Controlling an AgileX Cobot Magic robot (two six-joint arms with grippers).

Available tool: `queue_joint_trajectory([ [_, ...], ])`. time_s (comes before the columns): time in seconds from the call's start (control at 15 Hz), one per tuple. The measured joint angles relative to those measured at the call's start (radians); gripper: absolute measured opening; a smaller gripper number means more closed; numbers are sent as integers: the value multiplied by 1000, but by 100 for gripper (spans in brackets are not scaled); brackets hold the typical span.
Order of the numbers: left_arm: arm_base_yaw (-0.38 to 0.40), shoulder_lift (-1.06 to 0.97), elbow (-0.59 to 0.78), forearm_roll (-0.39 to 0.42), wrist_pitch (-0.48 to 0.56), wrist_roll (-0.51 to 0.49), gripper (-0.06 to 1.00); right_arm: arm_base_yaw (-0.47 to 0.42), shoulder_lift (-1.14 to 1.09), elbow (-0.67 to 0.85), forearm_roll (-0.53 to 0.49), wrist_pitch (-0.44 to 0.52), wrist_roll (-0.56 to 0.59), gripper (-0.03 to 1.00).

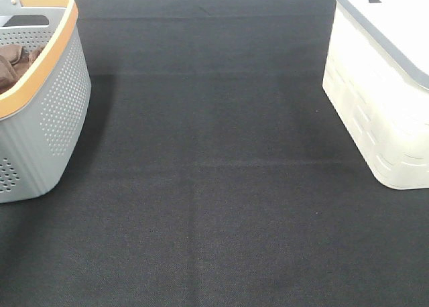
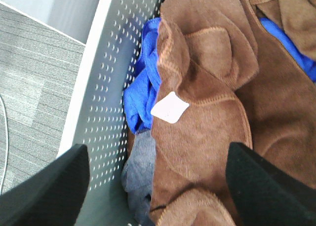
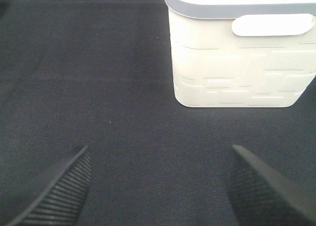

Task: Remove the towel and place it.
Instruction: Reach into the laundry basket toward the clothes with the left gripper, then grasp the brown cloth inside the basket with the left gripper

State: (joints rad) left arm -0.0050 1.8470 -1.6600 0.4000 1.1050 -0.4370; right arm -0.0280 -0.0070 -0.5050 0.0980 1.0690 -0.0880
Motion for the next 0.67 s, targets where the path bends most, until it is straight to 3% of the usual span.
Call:
queue_joint_trajectory([
  [0.33, 108, 70, -22, -23, -15, -15, 73, 0, 0, 0, 0, 0, 0, 72],
  [0.67, 111, 136, -39, -57, -180, -15, 73, 0, 0, 0, 0, 0, 0, 72],
])
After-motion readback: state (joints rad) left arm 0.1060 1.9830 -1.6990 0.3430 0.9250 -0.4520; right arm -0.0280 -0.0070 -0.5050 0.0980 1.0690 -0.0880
